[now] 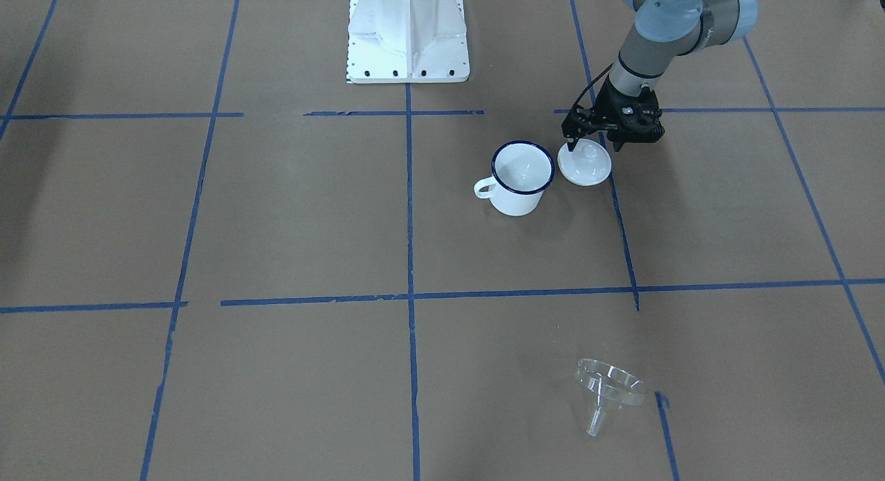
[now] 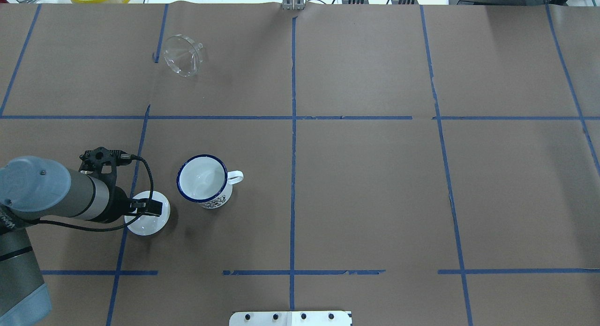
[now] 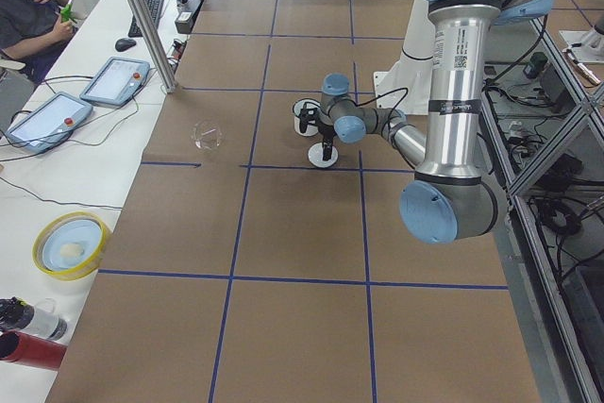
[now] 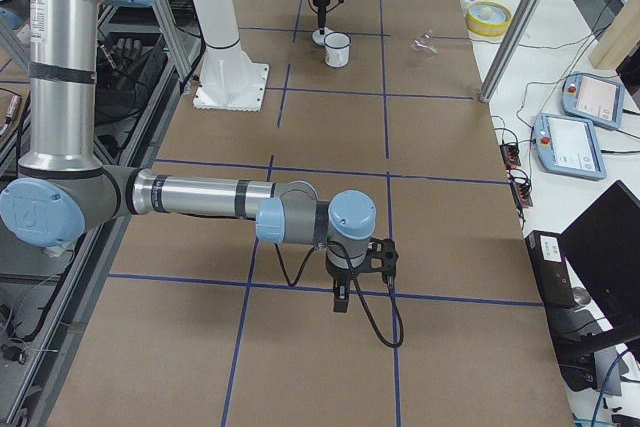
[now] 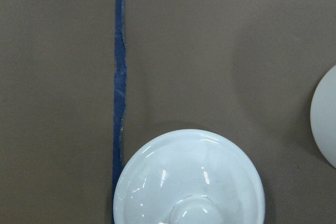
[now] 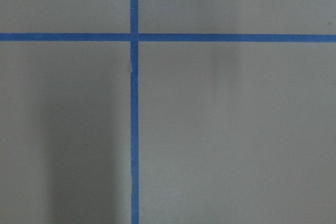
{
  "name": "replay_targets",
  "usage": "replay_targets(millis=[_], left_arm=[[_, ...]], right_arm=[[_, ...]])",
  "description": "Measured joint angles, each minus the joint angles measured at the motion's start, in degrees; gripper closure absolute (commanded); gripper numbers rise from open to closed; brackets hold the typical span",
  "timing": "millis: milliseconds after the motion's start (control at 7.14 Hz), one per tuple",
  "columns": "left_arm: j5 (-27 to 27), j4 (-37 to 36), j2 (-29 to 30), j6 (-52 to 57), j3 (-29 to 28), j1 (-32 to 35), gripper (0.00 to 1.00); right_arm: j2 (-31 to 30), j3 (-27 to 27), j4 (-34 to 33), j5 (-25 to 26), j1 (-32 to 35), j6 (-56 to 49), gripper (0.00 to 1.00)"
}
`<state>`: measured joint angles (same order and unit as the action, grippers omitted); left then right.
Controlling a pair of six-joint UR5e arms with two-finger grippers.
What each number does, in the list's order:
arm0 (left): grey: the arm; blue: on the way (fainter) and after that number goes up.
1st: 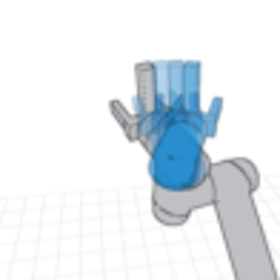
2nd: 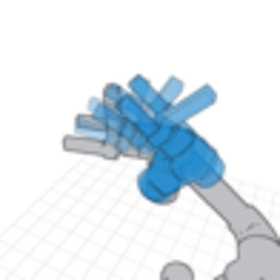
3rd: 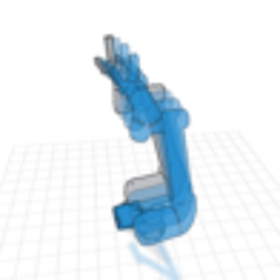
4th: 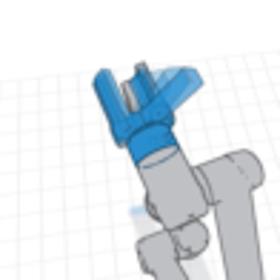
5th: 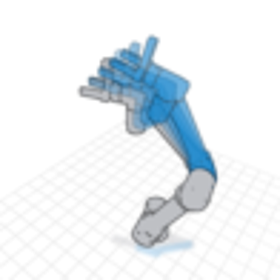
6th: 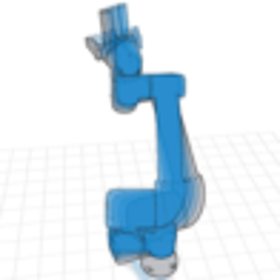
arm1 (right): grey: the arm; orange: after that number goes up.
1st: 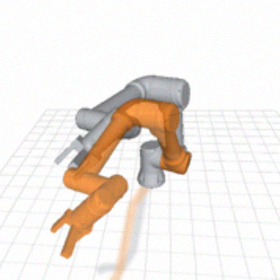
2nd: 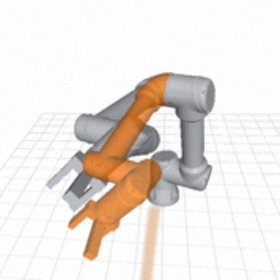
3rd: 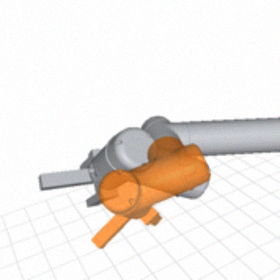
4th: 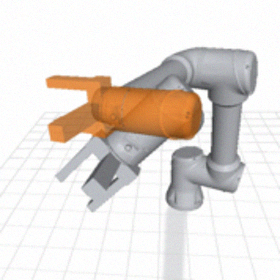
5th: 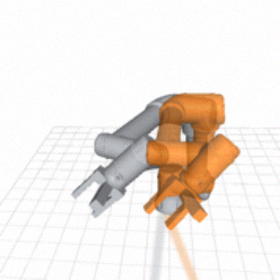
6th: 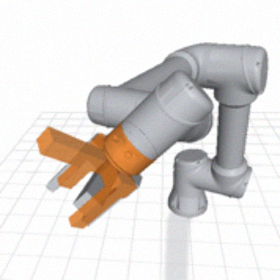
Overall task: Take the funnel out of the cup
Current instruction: 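Move the left gripper to the white ceramic funnel and grasp its stem, then lift the white ceramic funnel and carry it over the mug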
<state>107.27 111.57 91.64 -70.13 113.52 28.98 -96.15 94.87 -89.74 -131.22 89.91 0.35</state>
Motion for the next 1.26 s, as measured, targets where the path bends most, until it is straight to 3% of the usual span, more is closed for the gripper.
replay_targets(millis=[280,980,1260], left_arm=[[-0.02,-0.10,0.59,-0.33,-0.31,-0.04,0.04],[-0.03,-0.30,1.41,-0.62,-1.10,0.25,0.97],[-0.05,-0.54,1.06,-0.62,-0.89,0.55,1.00]], right_arm=[[0.00,0.01,0.00,0.00,0.00,0.00,0.00],[0.00,0.02,0.00,0.00,0.00,0.00,0.00],[0.00,0.05,0.00,0.00,0.00,0.00,0.00]])
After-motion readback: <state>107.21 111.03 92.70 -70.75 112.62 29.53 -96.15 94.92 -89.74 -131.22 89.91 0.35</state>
